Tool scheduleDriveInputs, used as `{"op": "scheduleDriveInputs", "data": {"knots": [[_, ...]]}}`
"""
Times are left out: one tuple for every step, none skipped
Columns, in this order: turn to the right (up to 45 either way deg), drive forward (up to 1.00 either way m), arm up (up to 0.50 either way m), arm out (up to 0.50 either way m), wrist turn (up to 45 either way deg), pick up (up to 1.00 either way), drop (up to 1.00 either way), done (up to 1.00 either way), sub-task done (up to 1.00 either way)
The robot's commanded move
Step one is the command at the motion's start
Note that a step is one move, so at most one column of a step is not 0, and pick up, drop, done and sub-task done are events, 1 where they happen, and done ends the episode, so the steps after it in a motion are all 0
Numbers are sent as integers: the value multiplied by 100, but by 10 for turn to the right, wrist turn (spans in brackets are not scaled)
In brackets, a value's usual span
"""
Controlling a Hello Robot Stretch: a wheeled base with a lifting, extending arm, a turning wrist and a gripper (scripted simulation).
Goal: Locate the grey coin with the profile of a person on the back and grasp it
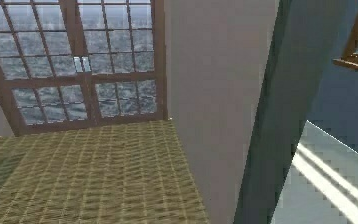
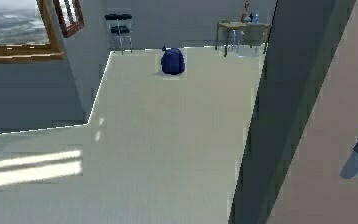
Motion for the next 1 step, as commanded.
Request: {"op": "scheduleDriveInputs", "data": {"knots": [[450, 0, 0, 0, 0, 0, 0, 0, 0]]}}
